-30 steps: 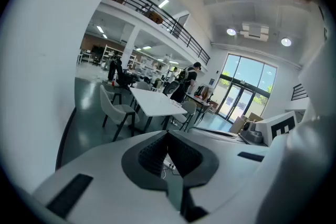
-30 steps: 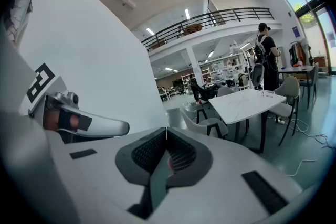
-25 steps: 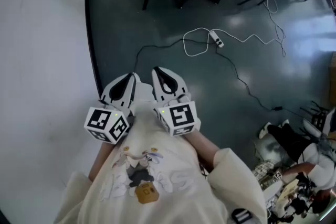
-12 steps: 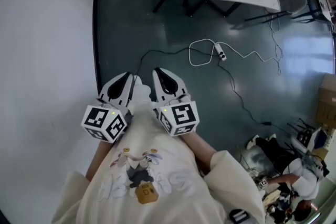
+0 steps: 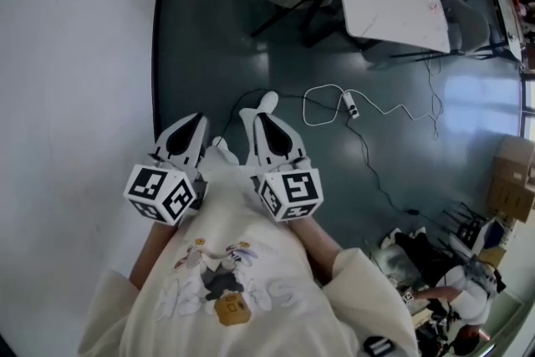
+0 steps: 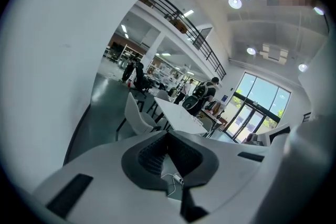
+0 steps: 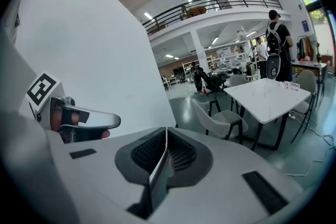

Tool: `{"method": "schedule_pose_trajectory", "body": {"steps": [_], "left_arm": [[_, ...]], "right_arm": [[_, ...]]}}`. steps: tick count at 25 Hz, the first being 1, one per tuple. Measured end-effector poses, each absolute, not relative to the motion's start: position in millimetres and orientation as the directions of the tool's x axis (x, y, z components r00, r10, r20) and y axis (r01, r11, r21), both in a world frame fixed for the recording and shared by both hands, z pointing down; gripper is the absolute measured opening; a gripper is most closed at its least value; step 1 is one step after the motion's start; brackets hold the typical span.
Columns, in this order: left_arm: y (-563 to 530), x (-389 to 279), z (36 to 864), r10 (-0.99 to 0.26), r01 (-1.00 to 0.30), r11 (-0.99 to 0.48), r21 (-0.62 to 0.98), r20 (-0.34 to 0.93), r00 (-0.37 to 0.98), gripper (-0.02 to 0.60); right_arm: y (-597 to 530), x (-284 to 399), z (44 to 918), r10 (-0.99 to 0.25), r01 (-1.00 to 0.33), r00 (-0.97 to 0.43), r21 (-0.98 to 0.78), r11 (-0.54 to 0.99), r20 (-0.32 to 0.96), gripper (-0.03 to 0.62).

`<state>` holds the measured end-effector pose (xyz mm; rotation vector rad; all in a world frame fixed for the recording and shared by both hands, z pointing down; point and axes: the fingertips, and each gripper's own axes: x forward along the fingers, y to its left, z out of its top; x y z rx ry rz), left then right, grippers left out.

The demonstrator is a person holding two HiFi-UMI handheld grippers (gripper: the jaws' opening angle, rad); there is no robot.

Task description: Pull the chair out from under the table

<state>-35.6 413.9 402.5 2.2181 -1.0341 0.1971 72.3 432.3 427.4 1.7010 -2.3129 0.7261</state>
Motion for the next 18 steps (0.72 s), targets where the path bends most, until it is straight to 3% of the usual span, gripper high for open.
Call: {"method": "schedule_pose_trajectory", "body": {"steps": [10, 18], "left_arm": [[258, 29, 458, -0.639, -0.784, -0.4, 0.475, 0.469, 0.61, 0.009], [101, 90, 445, -0.65, -0.832, -0.348, 0.432, 0.529, 0.546, 0.009]], "right_arm": [[256, 138, 493, -0.814, -0.902, -0.394, -0.35, 0.253, 0.427, 0.012], [82, 193, 480, -0.777, -0.863, -0.483, -0.366, 0.347, 0.403, 0.012]]}}
